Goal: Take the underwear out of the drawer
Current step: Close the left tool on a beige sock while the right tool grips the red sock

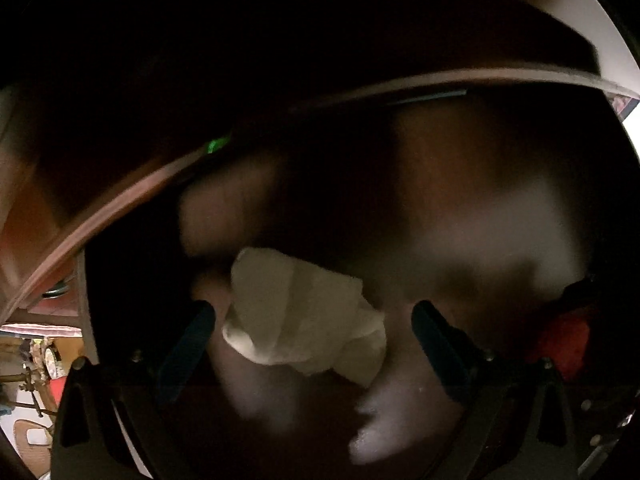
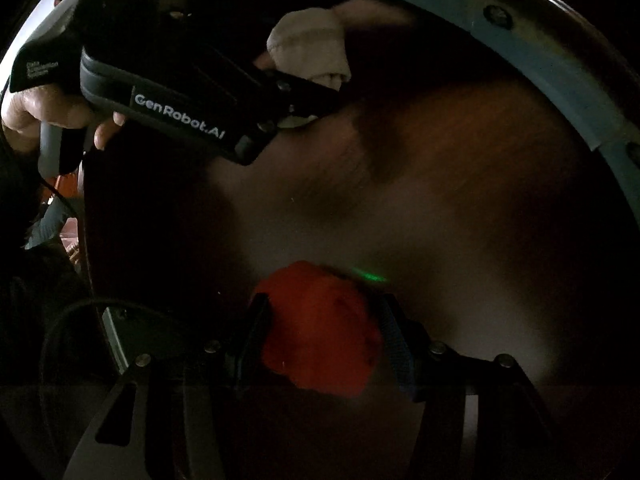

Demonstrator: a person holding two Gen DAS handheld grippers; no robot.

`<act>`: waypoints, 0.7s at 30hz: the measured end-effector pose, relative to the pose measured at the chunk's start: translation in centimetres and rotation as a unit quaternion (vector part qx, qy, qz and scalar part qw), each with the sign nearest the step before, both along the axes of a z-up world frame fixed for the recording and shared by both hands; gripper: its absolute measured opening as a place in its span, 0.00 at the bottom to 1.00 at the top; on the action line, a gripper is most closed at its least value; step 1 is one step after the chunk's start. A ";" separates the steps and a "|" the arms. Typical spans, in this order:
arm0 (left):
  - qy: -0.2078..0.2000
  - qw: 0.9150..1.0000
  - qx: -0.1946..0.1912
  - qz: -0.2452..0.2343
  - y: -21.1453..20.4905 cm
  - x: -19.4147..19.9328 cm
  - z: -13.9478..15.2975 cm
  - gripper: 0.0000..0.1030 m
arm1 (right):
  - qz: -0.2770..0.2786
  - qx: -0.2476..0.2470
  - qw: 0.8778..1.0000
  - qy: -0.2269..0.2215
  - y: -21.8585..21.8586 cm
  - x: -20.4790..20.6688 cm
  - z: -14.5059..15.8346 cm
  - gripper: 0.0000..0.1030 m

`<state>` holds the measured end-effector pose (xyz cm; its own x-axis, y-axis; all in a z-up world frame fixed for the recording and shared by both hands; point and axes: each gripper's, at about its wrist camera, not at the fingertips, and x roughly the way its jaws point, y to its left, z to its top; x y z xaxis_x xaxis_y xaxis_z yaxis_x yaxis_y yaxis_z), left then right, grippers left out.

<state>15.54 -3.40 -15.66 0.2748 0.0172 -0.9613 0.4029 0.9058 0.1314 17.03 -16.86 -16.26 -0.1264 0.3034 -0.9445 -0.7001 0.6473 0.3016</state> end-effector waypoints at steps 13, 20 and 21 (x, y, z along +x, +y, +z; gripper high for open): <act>0.066 0.991 -0.116 -0.027 -0.4 -1.1 0.0 0.41 | -0.089 -0.033 0.995 -0.010 -2.9 -1.1 0.2 0.43; 0.065 0.995 -0.072 -0.009 -2.8 -0.9 -0.3 0.77 | -0.161 0.002 0.987 -0.007 -5.4 -2.0 0.3 0.43; 0.067 0.995 -0.072 -0.003 -2.9 -0.7 -0.4 0.77 | -0.165 0.003 0.986 -0.006 -5.4 -2.1 0.2 0.43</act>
